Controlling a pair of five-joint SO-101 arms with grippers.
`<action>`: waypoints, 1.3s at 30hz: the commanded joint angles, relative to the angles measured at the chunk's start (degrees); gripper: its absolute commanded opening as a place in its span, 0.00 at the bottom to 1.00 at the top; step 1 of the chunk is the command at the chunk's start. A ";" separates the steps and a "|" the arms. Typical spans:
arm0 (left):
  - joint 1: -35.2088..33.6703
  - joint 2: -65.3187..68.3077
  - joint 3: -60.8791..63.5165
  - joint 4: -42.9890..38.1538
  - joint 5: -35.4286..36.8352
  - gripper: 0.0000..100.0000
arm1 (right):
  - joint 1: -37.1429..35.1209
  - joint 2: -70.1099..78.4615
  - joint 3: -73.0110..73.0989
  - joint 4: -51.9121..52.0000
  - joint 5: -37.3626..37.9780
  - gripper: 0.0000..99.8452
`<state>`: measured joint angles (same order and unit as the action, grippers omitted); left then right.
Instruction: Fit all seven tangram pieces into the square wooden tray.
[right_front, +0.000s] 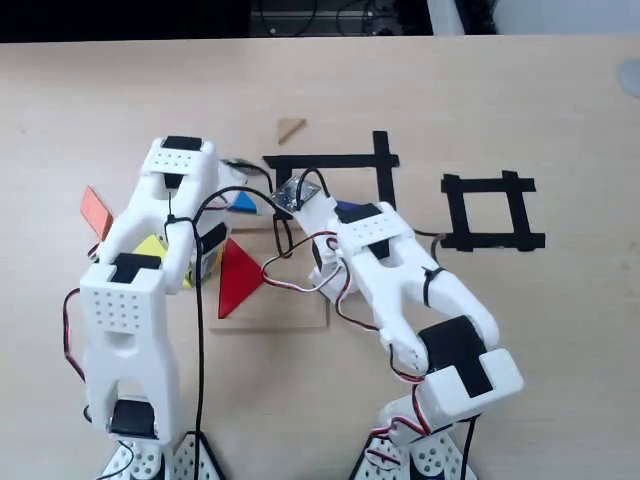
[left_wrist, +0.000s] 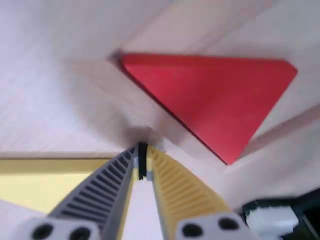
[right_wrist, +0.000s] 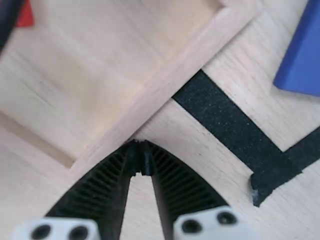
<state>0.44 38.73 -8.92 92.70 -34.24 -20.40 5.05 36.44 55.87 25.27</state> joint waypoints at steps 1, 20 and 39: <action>-1.27 -2.37 8.48 -0.44 -3.96 0.03 | -0.53 -0.31 0.22 0.62 0.44 0.01; -24.22 -51.87 35.65 -19.08 -41.23 0.14 | -0.53 -0.31 0.22 0.62 0.44 0.01; -24.22 -21.19 26.86 -34.11 -51.69 0.24 | -0.70 -0.22 0.22 0.44 0.44 0.01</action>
<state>-27.43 15.08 21.05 60.00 -82.15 -20.40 5.05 36.44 55.87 25.27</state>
